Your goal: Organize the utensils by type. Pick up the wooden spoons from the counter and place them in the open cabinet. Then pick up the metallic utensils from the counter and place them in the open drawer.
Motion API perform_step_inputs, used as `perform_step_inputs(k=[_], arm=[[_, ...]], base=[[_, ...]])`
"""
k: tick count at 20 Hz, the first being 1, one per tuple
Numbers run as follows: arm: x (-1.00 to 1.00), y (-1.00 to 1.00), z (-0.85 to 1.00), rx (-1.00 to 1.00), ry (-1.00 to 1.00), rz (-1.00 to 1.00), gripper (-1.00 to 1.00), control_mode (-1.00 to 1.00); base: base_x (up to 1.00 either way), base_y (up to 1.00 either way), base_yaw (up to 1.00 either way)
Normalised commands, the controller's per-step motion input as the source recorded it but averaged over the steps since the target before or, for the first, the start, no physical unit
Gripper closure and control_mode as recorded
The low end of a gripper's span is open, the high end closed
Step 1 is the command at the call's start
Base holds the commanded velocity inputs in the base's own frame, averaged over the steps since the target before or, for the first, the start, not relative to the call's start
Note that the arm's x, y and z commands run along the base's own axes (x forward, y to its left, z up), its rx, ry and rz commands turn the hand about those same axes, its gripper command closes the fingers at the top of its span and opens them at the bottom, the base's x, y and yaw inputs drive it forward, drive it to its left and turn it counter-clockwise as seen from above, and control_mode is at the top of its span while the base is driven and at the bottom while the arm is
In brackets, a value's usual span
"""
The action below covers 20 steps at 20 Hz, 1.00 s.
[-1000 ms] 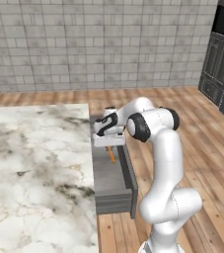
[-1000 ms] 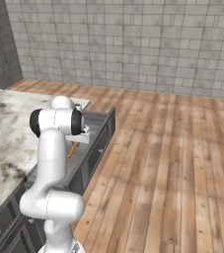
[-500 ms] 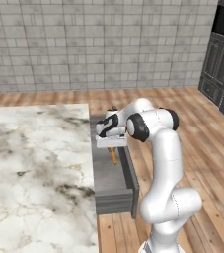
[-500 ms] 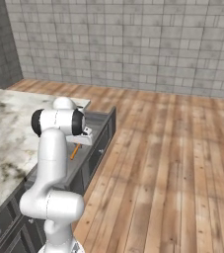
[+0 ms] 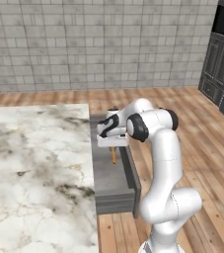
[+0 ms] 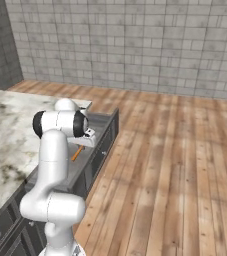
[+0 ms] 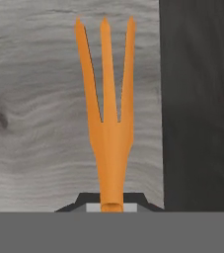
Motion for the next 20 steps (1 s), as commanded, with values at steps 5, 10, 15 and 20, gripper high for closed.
perform_step_inputs(k=[5, 10, 15, 20], arm=[[-0.16, -0.47, -0.42, 0.0, 0.0, -0.06, 1.0, -1.0], [-0.18, -0.54, -0.49, 0.0, 0.0, -0.04, 1.0, -1.0], [-0.2, -0.6, -0.51, 0.0, 0.0, -0.03, 1.0, -1.0], [-0.17, -0.64, -0.52, 0.0, 0.0, -0.03, 1.0, -1.0]], base=[[0.0, 0.0, 0.0], [0.0, 0.0, 0.0], [0.0, 0.0, 0.0], [0.0, 0.0, 0.0]])
